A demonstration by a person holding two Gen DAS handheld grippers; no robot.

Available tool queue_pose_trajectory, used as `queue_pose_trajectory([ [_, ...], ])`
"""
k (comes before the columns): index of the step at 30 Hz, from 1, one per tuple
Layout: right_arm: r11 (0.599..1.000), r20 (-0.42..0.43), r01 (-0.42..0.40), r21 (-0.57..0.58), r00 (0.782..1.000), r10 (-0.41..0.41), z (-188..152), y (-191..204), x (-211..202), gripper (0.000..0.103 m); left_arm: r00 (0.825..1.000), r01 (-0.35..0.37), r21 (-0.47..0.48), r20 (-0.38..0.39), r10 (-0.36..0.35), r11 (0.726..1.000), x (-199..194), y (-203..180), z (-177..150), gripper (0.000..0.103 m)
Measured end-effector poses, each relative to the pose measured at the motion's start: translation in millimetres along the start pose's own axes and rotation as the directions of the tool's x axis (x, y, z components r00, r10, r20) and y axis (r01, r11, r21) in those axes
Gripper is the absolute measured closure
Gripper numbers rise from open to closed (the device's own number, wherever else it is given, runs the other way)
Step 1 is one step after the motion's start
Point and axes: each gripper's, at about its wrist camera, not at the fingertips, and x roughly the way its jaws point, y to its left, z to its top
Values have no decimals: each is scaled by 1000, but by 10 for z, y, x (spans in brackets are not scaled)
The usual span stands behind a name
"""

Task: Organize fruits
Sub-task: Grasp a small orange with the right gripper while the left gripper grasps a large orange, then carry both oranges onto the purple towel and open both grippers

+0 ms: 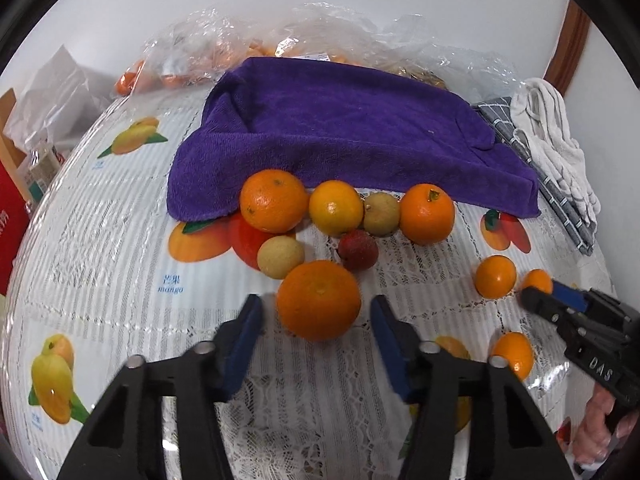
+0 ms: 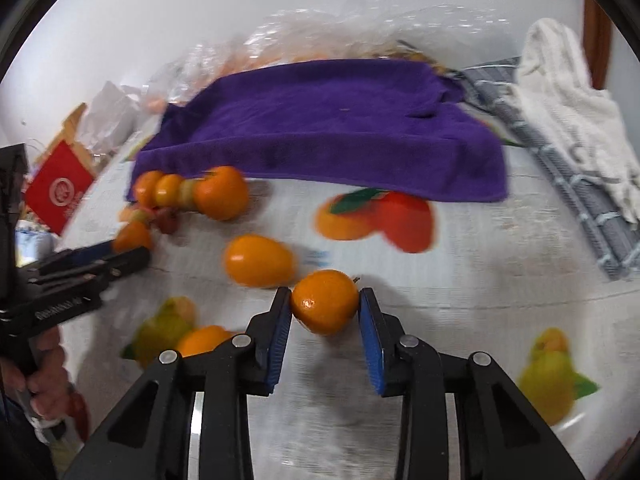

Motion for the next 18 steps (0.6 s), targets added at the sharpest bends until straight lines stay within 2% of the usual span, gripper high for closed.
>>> queue_pose_trajectory([
  [2, 1000, 4, -20, 22, 1000, 20, -13, -81, -6, 69, 1000, 7, -1, 1, -7, 1000, 4, 11, 19, 64],
  [7, 1000, 7, 15, 24, 1000, -16, 12, -132, -12, 69, 1000, 28, -24, -12, -29, 999, -5, 38, 46, 65],
  [11, 999, 19, 41, 25, 999, -41, 66, -159, -40, 69, 1000, 19, -14, -2, -19, 1000, -79, 21, 60, 65],
  [14, 998, 31, 47, 34, 998, -48, 115, -184, -88, 69, 999, -13, 21, 29, 12, 1000, -184, -18, 88, 65],
  [18, 997, 45, 61, 38, 997, -63, 189, -196, -141, 69, 998, -14, 24, 67, 13, 1000, -332, -31, 173, 65],
])
